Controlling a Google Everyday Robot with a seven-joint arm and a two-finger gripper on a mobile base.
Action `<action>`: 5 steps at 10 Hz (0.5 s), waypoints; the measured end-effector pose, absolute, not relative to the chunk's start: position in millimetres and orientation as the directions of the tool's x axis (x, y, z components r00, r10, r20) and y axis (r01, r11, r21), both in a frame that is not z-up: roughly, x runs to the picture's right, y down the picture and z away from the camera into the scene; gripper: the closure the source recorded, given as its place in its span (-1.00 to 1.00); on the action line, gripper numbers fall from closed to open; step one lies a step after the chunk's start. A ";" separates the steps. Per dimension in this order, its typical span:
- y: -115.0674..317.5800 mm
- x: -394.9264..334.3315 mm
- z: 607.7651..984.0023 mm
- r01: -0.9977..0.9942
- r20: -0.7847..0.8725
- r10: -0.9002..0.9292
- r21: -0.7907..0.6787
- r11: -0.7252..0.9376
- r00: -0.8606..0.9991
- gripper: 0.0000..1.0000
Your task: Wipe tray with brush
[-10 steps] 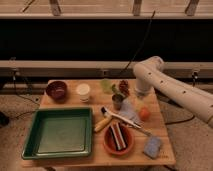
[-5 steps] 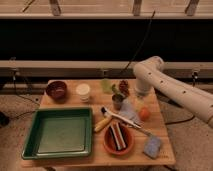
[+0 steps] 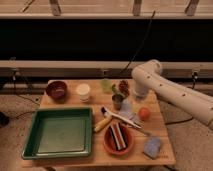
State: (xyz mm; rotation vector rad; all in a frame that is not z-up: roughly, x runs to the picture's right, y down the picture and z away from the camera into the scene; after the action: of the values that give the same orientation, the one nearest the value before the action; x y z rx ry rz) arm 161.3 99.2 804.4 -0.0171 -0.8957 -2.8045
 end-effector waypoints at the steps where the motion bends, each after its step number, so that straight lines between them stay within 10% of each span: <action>1: 113.6 143.9 808.0 0.179 0.051 -0.184 0.574 -0.799 -0.982 -0.60; 5: 143.6 125.4 827.4 0.171 0.030 -0.189 0.581 -0.796 -0.982 -0.60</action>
State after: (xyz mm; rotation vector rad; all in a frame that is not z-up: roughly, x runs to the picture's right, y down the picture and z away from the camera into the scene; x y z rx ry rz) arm 125.4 143.6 827.4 0.0442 -0.9042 -2.8094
